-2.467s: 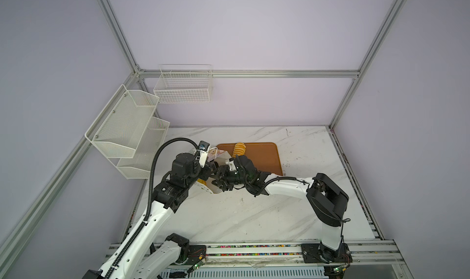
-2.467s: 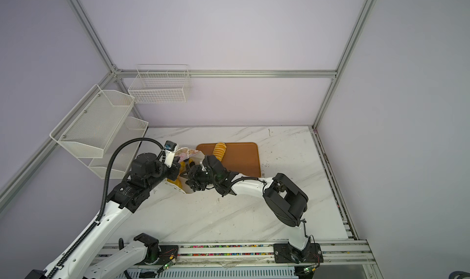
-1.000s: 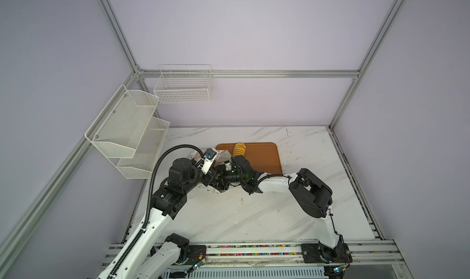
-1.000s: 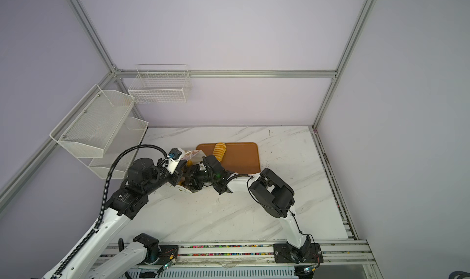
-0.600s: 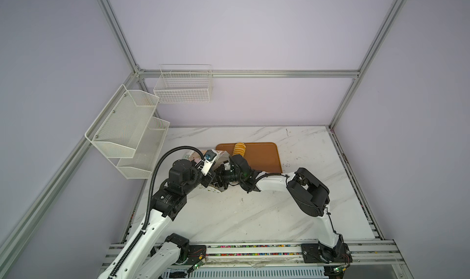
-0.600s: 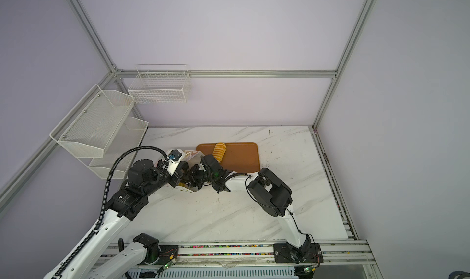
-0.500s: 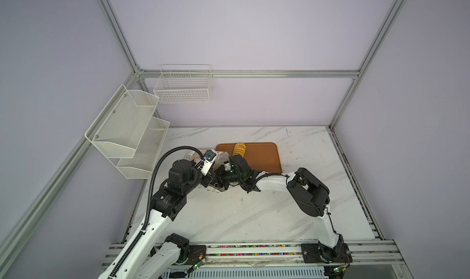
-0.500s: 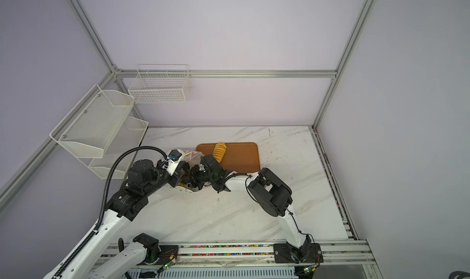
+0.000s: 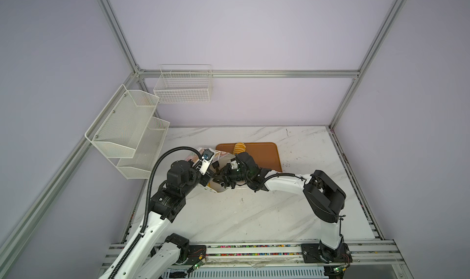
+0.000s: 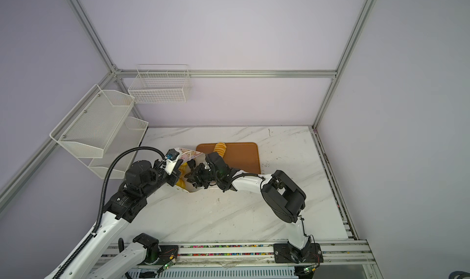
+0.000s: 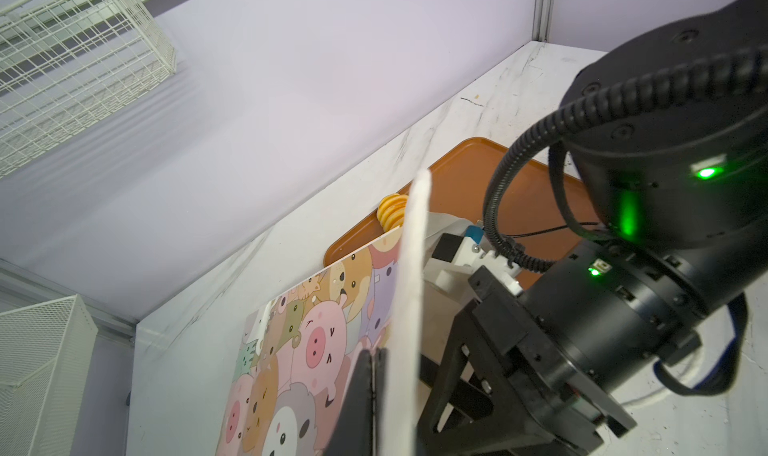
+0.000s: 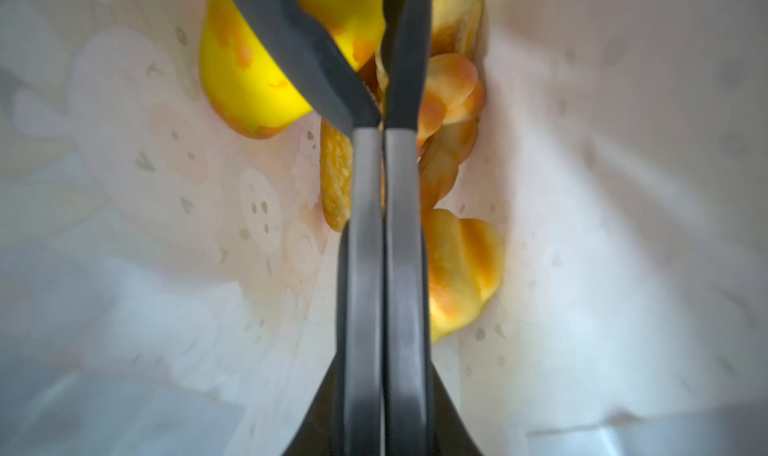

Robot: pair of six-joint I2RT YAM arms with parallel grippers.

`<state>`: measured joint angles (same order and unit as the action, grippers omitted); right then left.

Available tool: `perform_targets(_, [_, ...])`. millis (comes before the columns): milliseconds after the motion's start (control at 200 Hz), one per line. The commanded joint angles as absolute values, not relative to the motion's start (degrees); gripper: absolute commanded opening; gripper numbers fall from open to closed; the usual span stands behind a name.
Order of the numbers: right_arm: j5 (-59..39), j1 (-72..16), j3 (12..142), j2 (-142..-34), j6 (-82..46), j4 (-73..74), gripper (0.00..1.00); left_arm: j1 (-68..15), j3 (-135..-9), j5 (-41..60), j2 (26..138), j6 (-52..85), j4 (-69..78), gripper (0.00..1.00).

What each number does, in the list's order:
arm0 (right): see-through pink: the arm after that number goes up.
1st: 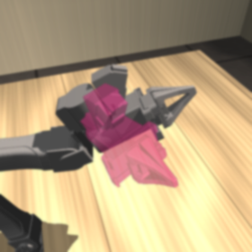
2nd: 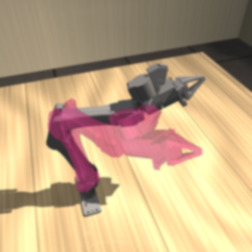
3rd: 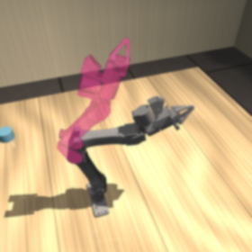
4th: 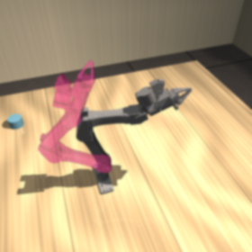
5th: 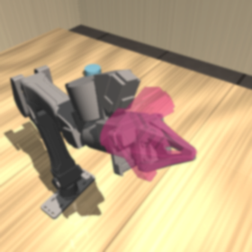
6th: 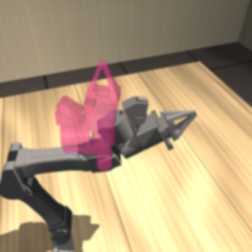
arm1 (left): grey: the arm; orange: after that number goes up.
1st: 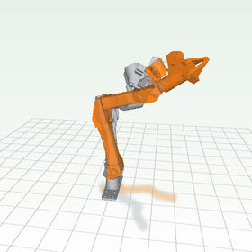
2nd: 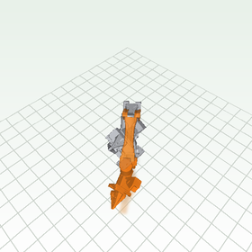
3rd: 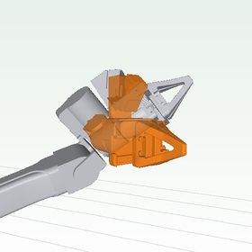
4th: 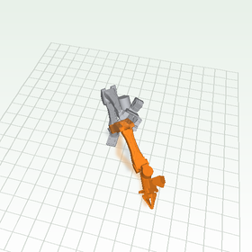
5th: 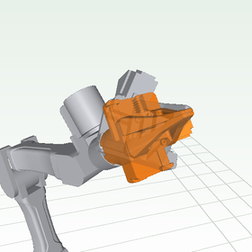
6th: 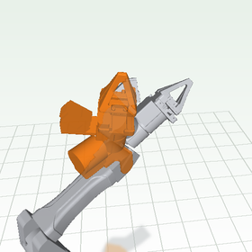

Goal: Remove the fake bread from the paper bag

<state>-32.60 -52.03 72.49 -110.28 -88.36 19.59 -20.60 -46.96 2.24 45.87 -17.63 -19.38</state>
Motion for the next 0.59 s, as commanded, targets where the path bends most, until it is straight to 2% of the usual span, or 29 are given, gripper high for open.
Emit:
perform_targets(0, [-29.7,-51.6,70.3,-105.0,-86.8,18.8,0.0,-20.5,-45.1,-0.6,45.4,-17.9,-17.4,0.0])
perform_targets(275, [-28.3,-51.6,66.1,-98.2,-82.7,12.7,0.0,-20.5,-46.4,-4.1,46.8,-16.2,-17.3,0.0])
perform_targets(590, [-27.1,-51.8,67.6,-93.8,-73.9,0.0,0.0,-20.5,-47.8,-10.3,49.7,-14.0,-14.3,0.0])
